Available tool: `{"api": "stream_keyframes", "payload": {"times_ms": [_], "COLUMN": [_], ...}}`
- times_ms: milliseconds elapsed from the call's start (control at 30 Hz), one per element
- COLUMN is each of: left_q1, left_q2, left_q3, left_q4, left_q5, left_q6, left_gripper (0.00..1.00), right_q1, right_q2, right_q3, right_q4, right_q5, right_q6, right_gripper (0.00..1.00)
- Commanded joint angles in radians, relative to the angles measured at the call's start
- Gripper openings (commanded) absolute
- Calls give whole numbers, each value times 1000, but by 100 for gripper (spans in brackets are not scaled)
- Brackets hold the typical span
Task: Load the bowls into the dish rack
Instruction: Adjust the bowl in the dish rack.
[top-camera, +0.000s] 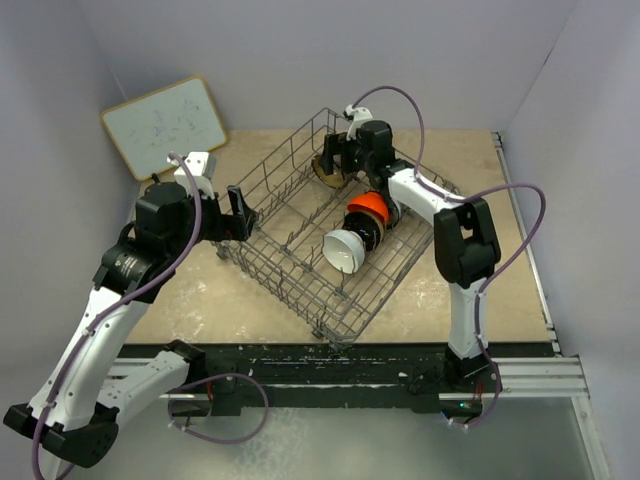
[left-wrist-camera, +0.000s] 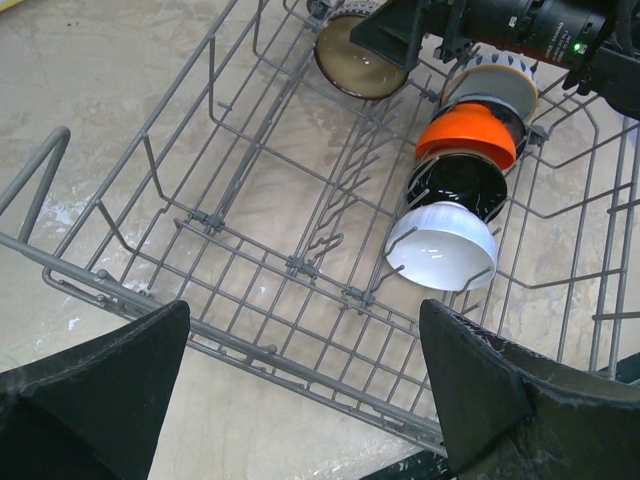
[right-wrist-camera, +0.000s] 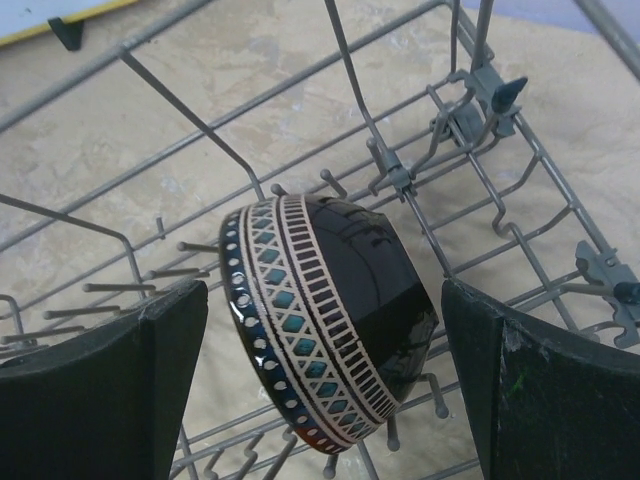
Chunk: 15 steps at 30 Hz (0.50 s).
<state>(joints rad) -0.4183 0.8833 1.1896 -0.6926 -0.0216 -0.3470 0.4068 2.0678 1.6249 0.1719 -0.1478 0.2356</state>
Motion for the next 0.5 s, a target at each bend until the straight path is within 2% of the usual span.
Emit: {"api": "stream_keyframes", "payload": {"times_ms": [0,467], "left_q1": [1,2], "left_q2": [12,-33], "left_q3": [0,-36], "left_q4": [77,76], "left_q5": [12,9], "left_q6": [27,31], "left_gripper": [99,99], "right_q1": [-7,3], "right_q2": [-13,-18], "right_q3": [42,8], "right_q4": [74,60], "right_q5": [-38,-141], "right_q6": [-8,-14], "right_gripper": [100,100]}}
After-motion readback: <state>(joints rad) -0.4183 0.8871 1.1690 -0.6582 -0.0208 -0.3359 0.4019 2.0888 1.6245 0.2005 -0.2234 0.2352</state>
